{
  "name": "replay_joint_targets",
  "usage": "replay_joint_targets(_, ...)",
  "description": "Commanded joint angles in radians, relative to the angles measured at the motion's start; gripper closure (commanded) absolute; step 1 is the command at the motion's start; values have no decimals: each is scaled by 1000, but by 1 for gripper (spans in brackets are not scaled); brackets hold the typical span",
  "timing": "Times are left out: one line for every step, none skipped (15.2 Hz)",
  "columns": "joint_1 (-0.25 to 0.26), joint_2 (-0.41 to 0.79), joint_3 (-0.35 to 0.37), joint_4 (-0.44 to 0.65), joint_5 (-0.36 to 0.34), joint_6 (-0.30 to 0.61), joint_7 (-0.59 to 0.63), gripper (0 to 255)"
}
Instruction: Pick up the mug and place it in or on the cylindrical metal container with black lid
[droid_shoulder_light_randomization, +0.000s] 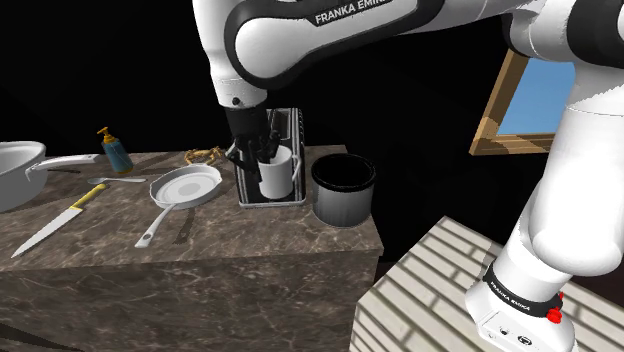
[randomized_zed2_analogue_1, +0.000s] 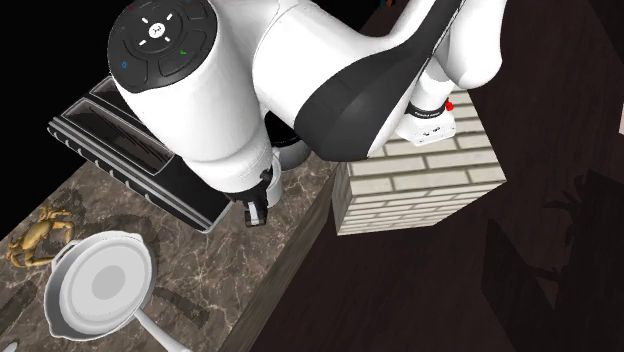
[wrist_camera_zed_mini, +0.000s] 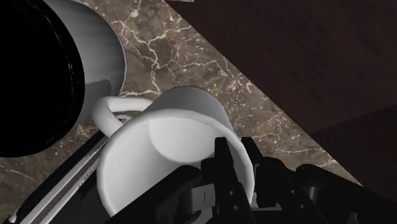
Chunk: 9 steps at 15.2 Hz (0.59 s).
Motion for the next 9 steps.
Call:
replay_joint_targets(1, 1, 0, 27, 0, -26, -2, 255)
replay_joint_targets(2, 1, 1, 40, 1, -39, -3, 255)
replay_joint_targets(2, 0, 1, 53, 1, -53, -4, 255)
replay_joint_targets(3, 0, 2, 67, 1, -66, -4, 255)
replay_joint_targets(3, 1, 2, 80, 2, -80, -5, 255)
replay_joint_targets(4, 1, 2, 94, 2, -93, -6, 255)
replay_joint_targets(5, 2, 3, 109, 1, -107, -6, 255)
replay_joint_targets(6, 3, 3, 124, 1, -121, -7, 255)
replay_joint_targets(7, 5, 4, 139, 0, -135, -7, 255)
